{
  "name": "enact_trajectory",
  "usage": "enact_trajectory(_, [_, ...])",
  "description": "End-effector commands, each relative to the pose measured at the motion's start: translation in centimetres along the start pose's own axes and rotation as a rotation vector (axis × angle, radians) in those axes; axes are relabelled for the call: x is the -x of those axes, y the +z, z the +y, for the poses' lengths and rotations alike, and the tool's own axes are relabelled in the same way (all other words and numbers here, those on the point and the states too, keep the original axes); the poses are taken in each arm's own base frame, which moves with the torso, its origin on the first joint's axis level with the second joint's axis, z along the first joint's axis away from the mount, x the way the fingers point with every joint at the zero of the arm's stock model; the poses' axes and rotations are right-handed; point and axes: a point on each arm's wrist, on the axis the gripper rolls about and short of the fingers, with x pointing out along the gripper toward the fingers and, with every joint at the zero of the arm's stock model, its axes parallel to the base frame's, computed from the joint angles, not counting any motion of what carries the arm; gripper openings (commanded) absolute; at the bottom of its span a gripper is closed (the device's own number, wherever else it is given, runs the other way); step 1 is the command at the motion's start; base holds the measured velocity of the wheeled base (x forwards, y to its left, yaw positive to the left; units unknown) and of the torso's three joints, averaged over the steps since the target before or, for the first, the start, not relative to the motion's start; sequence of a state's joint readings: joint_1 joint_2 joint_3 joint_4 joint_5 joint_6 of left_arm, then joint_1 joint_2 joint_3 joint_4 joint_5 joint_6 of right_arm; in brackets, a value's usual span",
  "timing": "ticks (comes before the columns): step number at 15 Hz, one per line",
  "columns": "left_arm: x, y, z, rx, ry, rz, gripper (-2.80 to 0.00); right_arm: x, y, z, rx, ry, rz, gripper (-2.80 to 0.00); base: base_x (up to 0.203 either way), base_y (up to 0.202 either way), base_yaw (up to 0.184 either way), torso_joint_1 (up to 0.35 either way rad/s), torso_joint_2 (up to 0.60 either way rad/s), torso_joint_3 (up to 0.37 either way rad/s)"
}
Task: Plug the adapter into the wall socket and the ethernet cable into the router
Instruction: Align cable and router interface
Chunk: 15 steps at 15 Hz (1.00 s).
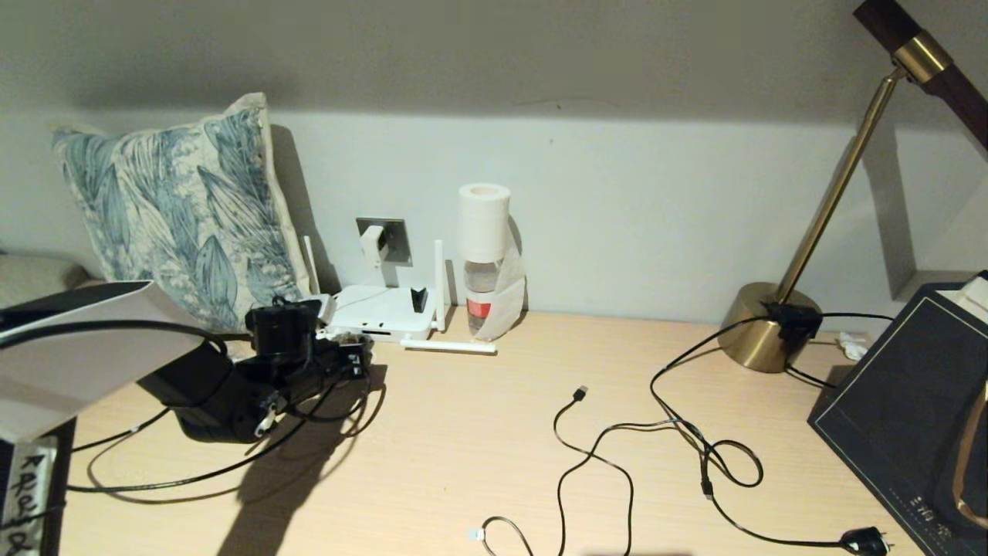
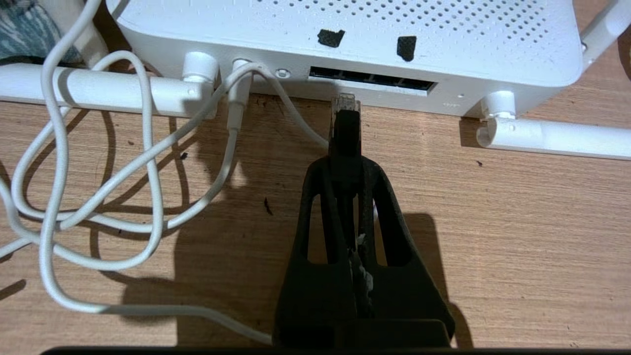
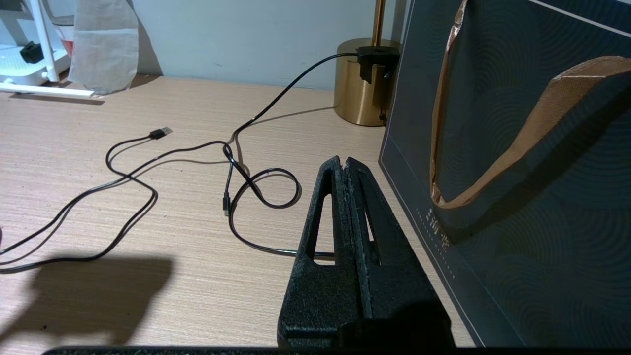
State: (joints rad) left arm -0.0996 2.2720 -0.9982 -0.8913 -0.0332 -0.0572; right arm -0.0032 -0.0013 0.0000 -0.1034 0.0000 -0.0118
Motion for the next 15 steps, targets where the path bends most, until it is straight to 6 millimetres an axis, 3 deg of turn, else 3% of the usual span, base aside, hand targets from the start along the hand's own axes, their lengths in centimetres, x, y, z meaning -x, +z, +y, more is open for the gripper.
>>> enact_trajectory(1, [-0.47,-0.35,0.03,0.001,-0.001,0.003,-2.8,-0.19,-0.99,0.01,0.0,0.001,0.036,-2.8,0.0,0.0,0.0,0.0,0.0,0.0])
enact_trajectory(15, [-0.52,0.15,0.01,-0.001,0.0,-0.013,-2.8,-0.19,-0.99,0.01,0.0,0.001,0.036,-2.8,0.0,0.0,0.0,0.0,0.0,0.0])
